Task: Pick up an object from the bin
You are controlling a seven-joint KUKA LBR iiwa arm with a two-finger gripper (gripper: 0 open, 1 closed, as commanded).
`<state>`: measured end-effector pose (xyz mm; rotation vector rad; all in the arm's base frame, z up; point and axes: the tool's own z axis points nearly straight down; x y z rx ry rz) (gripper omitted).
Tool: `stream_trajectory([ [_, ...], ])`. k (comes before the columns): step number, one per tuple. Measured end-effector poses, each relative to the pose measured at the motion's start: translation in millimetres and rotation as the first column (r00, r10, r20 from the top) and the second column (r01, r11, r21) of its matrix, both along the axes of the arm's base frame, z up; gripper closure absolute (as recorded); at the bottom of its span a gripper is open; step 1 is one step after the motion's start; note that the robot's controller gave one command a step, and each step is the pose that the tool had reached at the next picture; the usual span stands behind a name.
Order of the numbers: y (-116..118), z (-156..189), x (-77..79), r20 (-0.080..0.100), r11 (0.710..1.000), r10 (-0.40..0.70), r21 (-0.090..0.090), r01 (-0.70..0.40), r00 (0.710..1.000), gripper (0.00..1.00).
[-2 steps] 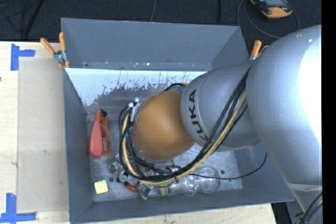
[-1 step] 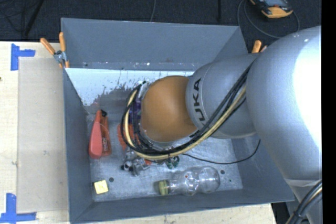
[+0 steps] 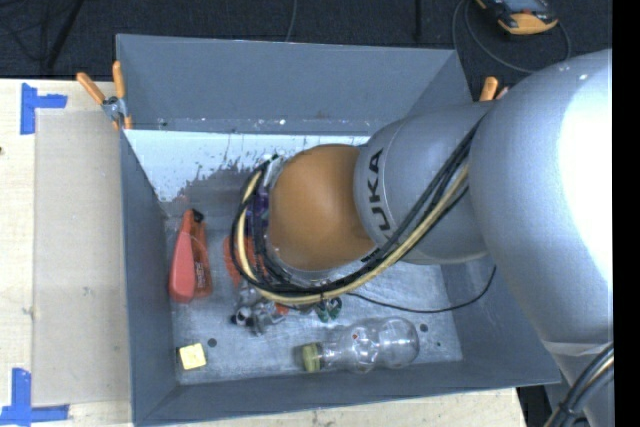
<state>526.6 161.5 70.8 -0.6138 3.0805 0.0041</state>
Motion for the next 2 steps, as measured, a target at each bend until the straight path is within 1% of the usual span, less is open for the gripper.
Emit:
stream_trajectory([
  [2,-0.5,10.2,-0.7,-0.002,1.0,-0.001,-0.002,0.001,1.0,1.0],
])
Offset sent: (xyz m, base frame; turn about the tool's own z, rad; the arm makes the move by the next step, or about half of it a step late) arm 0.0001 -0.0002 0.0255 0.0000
